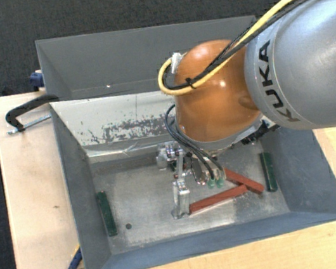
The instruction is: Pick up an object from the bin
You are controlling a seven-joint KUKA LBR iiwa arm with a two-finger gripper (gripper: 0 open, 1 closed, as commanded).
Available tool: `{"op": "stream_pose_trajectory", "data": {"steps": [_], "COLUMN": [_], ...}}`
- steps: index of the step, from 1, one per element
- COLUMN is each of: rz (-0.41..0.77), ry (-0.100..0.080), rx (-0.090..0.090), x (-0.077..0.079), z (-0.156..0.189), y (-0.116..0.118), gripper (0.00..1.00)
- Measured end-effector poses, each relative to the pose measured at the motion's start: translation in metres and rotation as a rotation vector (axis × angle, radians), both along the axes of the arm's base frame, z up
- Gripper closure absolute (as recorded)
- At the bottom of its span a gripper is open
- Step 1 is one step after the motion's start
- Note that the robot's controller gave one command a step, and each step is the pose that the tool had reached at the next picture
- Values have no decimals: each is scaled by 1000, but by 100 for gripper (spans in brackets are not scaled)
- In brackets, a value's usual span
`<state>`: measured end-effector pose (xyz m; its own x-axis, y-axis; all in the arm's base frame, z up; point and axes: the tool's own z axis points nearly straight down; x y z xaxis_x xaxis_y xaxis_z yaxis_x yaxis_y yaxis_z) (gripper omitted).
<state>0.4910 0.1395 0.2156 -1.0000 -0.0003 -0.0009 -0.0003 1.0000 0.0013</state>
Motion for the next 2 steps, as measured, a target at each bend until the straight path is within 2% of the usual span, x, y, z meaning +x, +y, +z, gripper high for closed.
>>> {"op": "stream_pose_trajectory", "data": {"steps": [1,2], "rz": [106,253], "ry": [-6,-7], "rx": [3,-1], "x": [2,46], "z": [-21,-57], "y": [-26,-105], "gripper": [0,0]}}
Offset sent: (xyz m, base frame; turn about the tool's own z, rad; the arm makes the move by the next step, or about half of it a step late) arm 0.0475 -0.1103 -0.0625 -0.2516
